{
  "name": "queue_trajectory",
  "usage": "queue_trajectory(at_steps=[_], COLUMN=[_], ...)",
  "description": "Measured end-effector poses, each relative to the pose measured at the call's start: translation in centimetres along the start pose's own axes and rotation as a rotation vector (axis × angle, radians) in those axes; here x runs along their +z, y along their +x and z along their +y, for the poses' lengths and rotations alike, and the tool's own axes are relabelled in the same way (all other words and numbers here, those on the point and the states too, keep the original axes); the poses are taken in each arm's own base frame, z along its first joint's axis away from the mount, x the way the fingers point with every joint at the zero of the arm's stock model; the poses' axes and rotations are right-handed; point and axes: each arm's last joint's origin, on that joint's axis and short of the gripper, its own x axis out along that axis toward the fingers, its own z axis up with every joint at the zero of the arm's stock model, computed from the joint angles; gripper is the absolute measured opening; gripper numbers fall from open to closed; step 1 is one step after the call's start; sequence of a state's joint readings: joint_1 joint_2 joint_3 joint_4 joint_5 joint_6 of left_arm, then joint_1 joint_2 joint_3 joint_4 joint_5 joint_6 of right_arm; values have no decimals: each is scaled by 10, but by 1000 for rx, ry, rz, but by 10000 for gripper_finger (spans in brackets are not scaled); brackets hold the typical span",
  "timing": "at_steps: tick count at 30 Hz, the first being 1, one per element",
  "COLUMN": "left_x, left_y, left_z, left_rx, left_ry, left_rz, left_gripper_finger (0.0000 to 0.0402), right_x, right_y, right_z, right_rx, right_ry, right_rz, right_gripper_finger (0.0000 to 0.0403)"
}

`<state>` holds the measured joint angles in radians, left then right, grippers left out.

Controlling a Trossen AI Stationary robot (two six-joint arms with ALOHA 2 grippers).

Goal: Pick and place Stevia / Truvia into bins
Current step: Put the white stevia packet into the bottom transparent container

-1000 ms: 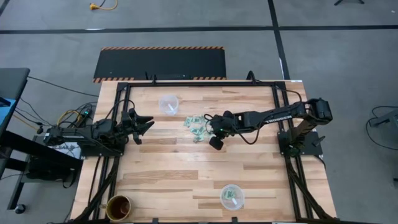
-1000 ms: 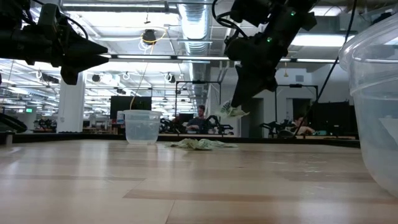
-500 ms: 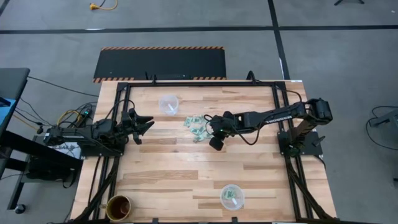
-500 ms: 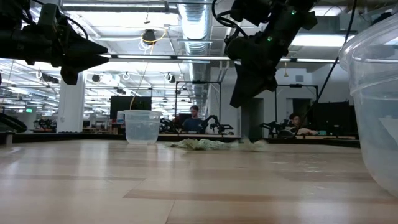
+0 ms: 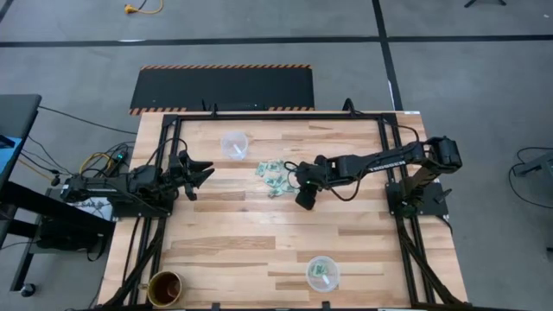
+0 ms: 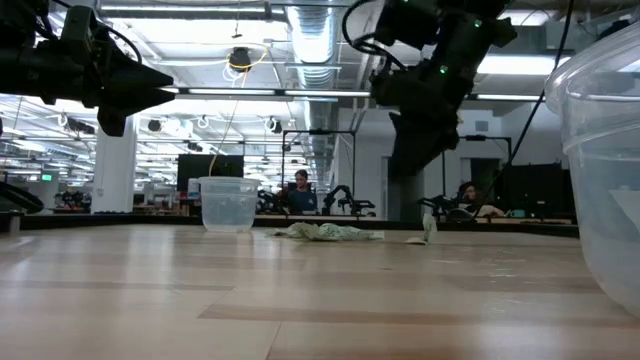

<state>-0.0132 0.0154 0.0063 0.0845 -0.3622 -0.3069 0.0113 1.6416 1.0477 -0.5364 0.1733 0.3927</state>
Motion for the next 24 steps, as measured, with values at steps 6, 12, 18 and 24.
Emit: queue_trajectory(at_steps=[6, 12, 18, 24], left_x=[0, 0, 0, 0], left_y=[0, 0, 0, 0], left_z=[0, 0, 0, 0], left_rx=[0, 0, 0, 0], left_ry=[0, 0, 0, 0], left_rz=[0, 0, 0, 0], left_gripper_finger=[130, 130, 130, 130], right_x=[-6, -20, -28, -28], right_y=[17, 47, 66, 63], right_z=[4, 14, 14, 16], right_rx=[53, 35, -23, -18], right_ry=[-12, -48, -28, -34], right_rz=[95, 202, 280, 261], right_gripper_finger=[178, 179, 154, 74])
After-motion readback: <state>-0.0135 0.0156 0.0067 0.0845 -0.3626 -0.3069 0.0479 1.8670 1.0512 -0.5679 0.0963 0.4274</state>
